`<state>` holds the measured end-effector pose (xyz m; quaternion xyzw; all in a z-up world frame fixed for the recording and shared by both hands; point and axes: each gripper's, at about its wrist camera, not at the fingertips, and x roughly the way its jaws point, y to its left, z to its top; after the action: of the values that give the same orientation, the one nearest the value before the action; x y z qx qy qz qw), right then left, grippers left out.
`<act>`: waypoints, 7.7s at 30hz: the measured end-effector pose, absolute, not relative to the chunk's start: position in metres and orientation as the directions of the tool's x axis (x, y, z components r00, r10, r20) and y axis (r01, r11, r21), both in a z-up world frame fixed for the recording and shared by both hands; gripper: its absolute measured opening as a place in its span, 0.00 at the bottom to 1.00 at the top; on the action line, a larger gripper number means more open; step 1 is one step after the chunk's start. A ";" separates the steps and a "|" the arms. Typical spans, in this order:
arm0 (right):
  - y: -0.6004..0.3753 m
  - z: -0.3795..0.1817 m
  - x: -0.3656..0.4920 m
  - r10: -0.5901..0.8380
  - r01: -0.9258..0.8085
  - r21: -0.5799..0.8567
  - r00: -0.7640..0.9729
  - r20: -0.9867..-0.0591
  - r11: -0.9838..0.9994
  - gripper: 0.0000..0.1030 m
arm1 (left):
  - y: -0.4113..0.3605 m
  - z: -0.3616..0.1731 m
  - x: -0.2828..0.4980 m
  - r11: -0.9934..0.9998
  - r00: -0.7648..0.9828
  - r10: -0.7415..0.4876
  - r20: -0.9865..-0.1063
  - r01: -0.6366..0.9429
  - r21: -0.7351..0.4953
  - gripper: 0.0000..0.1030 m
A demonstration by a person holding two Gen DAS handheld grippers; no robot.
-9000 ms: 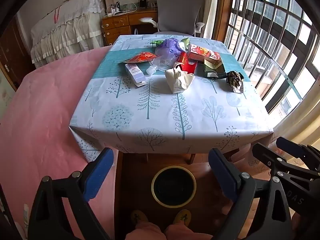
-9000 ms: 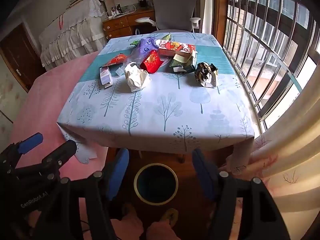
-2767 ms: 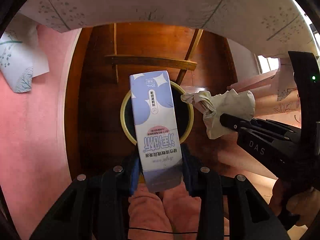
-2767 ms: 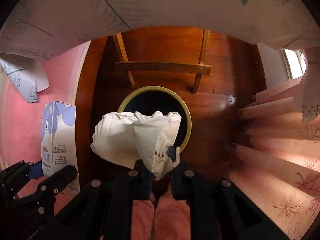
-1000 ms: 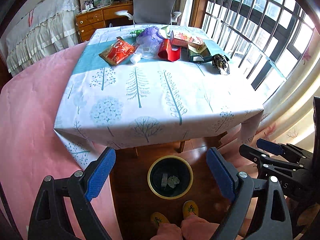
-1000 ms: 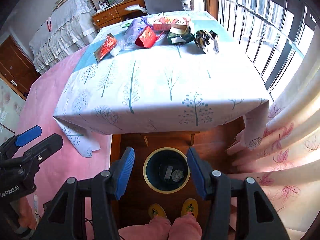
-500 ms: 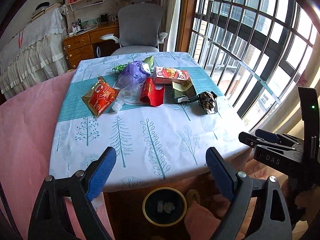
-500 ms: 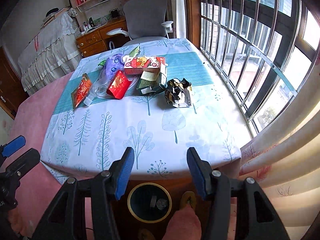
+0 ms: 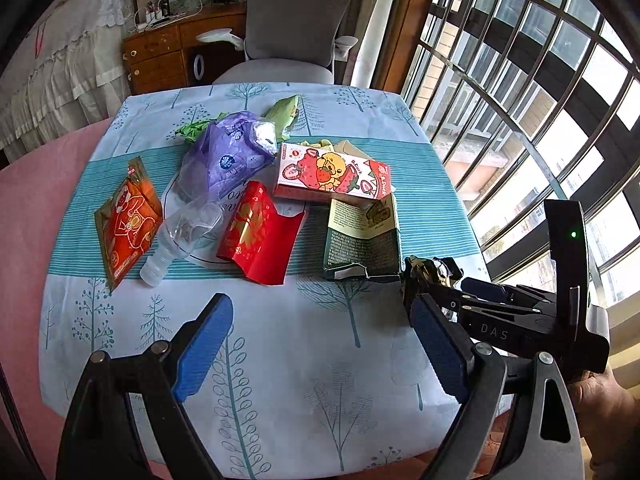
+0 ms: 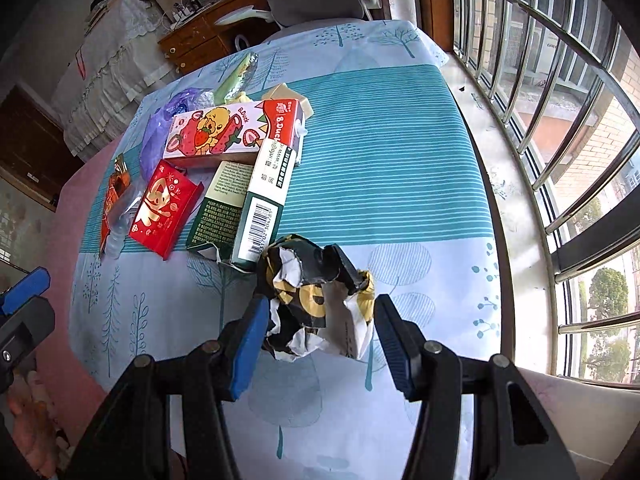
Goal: Collect trash
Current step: 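Grasp the black-gold wrapper with right tool while left tool grasps the green box, then carry wrapper and green box over the bin and open both tools, then raise both tools back toward the table, then grasp the orange snack packet with left tool while right tool grasps red envelope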
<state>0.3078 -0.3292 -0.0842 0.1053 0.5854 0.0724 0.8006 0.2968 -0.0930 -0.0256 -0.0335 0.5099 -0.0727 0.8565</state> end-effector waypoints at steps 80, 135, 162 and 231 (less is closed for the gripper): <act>-0.179 -0.011 0.164 0.422 -0.151 0.395 0.301 -0.855 0.906 0.33 | 0.016 0.015 0.115 0.947 0.438 -0.269 -0.858 0.280 -0.155 0.19; -0.163 -0.289 0.021 0.314 0.234 0.330 0.106 -0.944 0.914 0.66 | 0.043 -0.249 0.019 0.986 0.296 -0.125 -0.947 0.143 -0.086 0.90; -0.159 0.043 0.155 0.378 -0.215 0.312 0.467 -0.799 0.925 0.66 | 0.077 0.074 0.083 0.994 0.671 0.042 -0.740 -0.106 -0.040 0.90; -0.131 -0.064 0.358 0.151 0.193 0.219 0.316 -0.937 0.956 0.08 | 0.184 -0.102 0.398 0.946 0.198 -0.255 -0.947 -0.154 -0.287 0.21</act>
<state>0.3580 -0.1306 -0.0643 0.1471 0.5848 -0.0134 0.7976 0.3984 0.1845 -0.1018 -0.1616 0.6325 -0.0332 0.7568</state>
